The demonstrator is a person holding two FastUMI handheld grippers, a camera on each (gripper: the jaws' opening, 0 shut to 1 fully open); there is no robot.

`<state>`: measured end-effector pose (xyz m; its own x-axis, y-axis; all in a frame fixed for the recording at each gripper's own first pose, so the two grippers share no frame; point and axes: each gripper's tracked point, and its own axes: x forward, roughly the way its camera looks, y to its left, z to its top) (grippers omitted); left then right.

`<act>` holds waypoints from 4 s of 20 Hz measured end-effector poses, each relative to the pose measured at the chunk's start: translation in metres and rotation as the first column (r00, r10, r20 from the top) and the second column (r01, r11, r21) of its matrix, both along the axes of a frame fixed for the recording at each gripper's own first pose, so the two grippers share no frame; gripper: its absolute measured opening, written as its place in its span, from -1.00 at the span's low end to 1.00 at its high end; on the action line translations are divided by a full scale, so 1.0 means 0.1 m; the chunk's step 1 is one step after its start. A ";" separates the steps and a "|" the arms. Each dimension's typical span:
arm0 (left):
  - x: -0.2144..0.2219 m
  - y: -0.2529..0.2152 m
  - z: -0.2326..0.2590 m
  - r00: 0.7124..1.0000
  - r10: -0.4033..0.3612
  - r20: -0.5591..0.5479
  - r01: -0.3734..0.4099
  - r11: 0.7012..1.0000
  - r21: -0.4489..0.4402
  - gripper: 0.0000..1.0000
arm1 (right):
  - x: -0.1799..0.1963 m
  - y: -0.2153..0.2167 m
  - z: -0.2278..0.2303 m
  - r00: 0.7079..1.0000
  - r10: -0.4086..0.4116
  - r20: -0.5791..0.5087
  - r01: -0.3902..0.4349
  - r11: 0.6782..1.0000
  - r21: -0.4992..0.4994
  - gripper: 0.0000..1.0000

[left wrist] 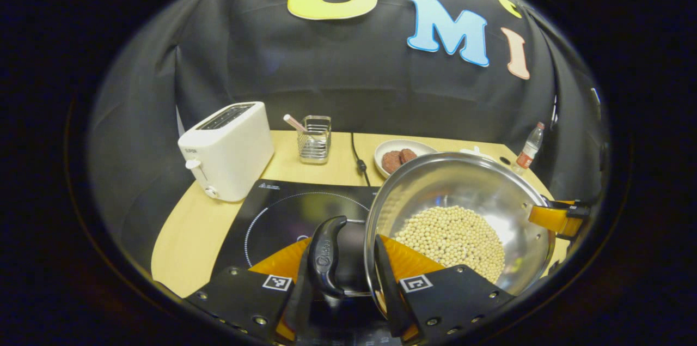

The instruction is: First push the handle of the pot to place it horizontally, then grasp the pot with both hands and set it on the induction cooktop.

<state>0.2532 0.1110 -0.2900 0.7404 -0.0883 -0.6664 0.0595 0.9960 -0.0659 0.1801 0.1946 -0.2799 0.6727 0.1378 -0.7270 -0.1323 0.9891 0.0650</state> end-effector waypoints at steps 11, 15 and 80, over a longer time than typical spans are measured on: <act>0.11 0.72 0.01 1.000 0.009 0.019 -0.009 1.000 0.006 0.13 | 0.06 0.64 0.05 1.000 0.022 0.011 -0.022 1.000 0.009 -0.12; 0.13 0.96 -0.05 1.000 0.028 0.014 -0.028 1.000 0.004 0.13 | 0.10 0.85 0.01 0.999 0.034 0.007 -0.034 0.999 0.017 -0.12; -0.95 -0.78 2.33 0.825 0.071 0.560 -0.085 0.996 -0.001 0.77 | -0.64 -1.23 2.09 0.812 -0.044 0.583 -0.001 0.997 0.077 0.95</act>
<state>0.1586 0.0326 -0.0573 0.9906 -0.0044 -0.1370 0.0013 0.9997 -0.0224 0.1166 0.0714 -0.0707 0.9705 0.1537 -0.1856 -0.1466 0.9879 0.0514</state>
